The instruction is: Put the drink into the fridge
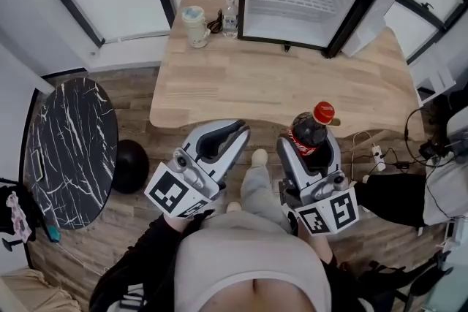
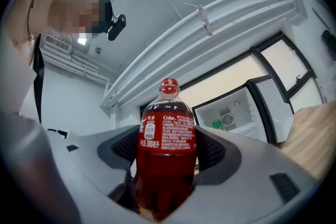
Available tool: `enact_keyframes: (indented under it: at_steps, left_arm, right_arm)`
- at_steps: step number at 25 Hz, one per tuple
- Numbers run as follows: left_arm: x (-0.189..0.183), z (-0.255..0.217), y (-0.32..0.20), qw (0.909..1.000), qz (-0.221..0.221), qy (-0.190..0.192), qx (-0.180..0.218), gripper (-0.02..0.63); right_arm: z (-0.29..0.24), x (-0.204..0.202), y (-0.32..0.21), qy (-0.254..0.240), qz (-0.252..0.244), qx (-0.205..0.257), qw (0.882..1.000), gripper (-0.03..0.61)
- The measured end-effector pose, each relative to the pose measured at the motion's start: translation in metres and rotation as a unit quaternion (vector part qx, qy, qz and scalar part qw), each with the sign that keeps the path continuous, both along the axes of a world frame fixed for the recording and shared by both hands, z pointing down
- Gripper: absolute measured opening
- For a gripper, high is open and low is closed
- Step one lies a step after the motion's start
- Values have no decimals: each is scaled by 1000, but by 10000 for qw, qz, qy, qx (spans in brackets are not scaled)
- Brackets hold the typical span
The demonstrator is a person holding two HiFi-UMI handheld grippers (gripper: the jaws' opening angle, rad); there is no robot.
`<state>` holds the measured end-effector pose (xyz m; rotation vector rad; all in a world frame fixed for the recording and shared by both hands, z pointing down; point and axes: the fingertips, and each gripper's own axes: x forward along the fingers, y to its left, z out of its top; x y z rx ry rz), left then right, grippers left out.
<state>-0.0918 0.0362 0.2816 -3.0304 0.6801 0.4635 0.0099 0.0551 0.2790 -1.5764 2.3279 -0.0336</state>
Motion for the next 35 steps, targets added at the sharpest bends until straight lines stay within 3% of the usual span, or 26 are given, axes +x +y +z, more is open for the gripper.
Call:
enact_keyframes:
  at_steps: [20, 27, 35]
  left_arm:
    - [99, -15, -206, 9990, -416, 64, 172, 41]
    - [125, -16, -251, 9983, -553, 12, 159, 41]
    - [129, -11, -288, 9984, -571, -18, 45, 40]
  right_arm:
    - [-19, 92, -208, 70, -552, 163, 9983, 330]
    - [-18, 114, -257, 11, -785, 83, 9969, 330]
    - [-15, 117, -294, -112, -825, -13, 9965, 330]
